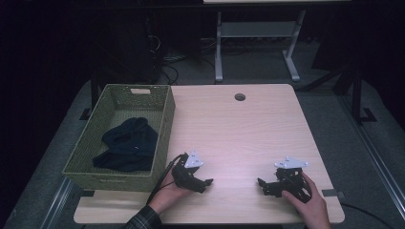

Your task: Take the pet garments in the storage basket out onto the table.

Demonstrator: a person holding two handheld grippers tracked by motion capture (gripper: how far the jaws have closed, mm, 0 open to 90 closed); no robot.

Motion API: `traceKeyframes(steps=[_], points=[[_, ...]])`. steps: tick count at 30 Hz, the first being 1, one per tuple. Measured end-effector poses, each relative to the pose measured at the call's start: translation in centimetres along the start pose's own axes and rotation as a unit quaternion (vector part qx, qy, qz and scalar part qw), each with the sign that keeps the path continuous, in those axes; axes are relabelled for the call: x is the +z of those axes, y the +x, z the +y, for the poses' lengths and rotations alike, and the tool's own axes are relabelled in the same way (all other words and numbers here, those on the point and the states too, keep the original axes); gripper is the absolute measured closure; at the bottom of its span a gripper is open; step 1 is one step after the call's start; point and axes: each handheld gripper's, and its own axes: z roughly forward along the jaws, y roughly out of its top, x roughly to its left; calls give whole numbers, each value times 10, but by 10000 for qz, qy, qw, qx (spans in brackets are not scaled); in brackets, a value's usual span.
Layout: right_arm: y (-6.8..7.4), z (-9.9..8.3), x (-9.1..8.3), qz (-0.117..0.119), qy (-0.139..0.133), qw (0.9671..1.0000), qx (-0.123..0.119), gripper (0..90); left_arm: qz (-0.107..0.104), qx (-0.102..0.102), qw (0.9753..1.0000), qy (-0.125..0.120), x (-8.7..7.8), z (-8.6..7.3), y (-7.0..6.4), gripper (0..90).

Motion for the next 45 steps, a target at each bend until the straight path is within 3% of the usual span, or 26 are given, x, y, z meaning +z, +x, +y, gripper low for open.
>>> traceKeyframes(steps=[10, 17, 45], points=[[0, 0, 0, 2, 1, 10000, -1, 0, 37, -31, 9999, 101, 0, 3, 2, 131], [0, 0, 0, 3, 0, 10000, -2, 0, 48, -248, 9997, 71, -4, 7, 7, 136], [0, 0, 0, 5, -2, 10000, -5, 0, 22, -147, 9999, 5, -17, 24, 6, 139]])
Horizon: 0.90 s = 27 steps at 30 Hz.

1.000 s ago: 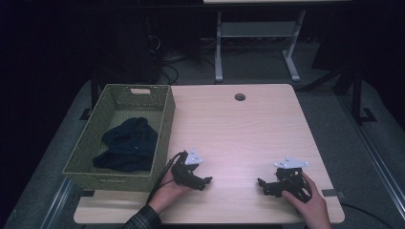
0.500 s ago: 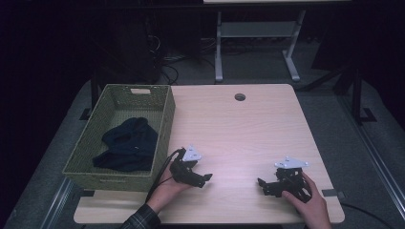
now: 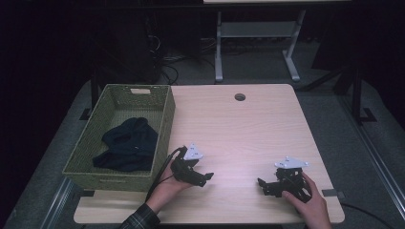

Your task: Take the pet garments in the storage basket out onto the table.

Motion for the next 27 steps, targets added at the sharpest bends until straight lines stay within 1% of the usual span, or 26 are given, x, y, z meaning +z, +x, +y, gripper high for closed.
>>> traceKeyframes(steps=[4, 6, 9, 14, 19, 20, 22, 24, 27], points=[[0, 0, 0, -1, 1, 10000, -1, 0, 14, -51, 10000, -20, -2, 1, 2, 140], [0, 0, 0, 1, -1, 10000, -3, 0, 41, -41, 10000, -11, -3, 2, 3, 140], [0, 0, 0, 0, 0, 10000, -6, 0, 33, -96, 9999, -53, -5, 3, 4, 140], [0, 0, 0, 0, -1, 10000, -7, 0, 46, -63, 10000, -35, -6, 5, 5, 140], [0, 0, 0, -2, 0, 10000, -2, 0, 41, -93, 9999, -40, -9, 8, 5, 140], [0, 0, 0, -3, 1, 10000, -2, 0, 45, -67, 10000, -36, -10, 9, 5, 140], [0, 0, 0, -2, 0, 10000, 0, 0, 35, -74, 10000, -56, -10, 10, 5, 142], [0, 0, 0, -2, 0, 10000, -2, 0, 1, -96, 10000, -9, -11, 11, 6, 142], [0, 0, 0, -3, 1, 10000, -1, 0, -5, -67, 10000, -8, -12, 12, 6, 142]])
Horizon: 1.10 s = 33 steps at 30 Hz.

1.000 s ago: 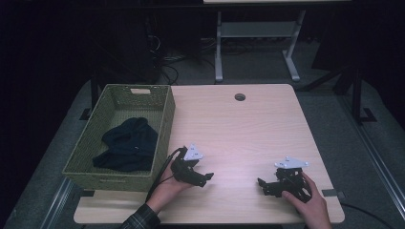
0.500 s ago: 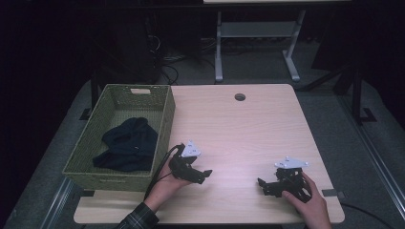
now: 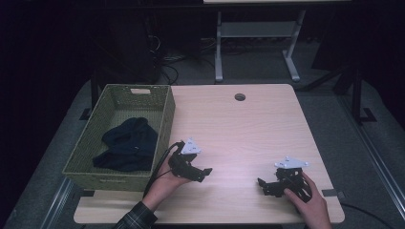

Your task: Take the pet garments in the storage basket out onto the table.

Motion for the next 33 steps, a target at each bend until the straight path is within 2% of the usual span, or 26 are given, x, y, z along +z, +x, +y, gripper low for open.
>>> traceKeyframes(steps=[17, 33], points=[[0, 0, 0, -1, 1, 10000, 2, 0, -18, -107, 9999, -125, -12, 15, 3, 142], [-1, 1, 0, 15, 3, 10000, -4, 0, 40, -70, 9996, -267, -24, 30, 7, 143]])
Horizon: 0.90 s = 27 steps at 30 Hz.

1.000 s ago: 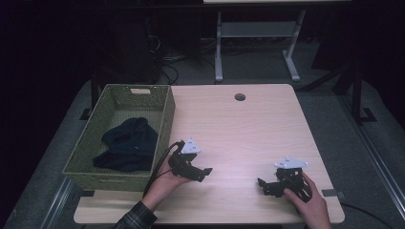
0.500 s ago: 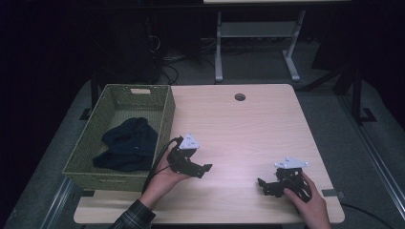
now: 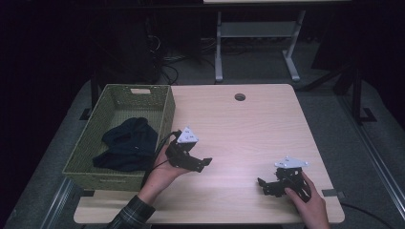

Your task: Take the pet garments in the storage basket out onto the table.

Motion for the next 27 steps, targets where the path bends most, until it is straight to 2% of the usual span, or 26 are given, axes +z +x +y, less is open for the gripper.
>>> traceKeyframes(steps=[6, 7, 10, 25, 27], points=[[0, 0, 0, 2, -5, 10000, -13, 0, 0, -6, 10000, -52, -5, 6, 2, 143], [0, 0, 0, 2, -4, 10000, -11, 0, 6, 57, 10000, -22, -6, 7, 4, 143], [0, 0, 0, 2, -6, 10000, -12, 0, 12, -12, 10000, -96, -9, 10, 5, 143], [0, 0, 0, 0, -4, 10000, -2, 0, -8, -140, 9995, -289, -33, 22, 26, 139], [0, 0, 0, 1, -7, 10000, -4, 0, 54, -115, 9996, -262, -38, 25, 29, 137]])
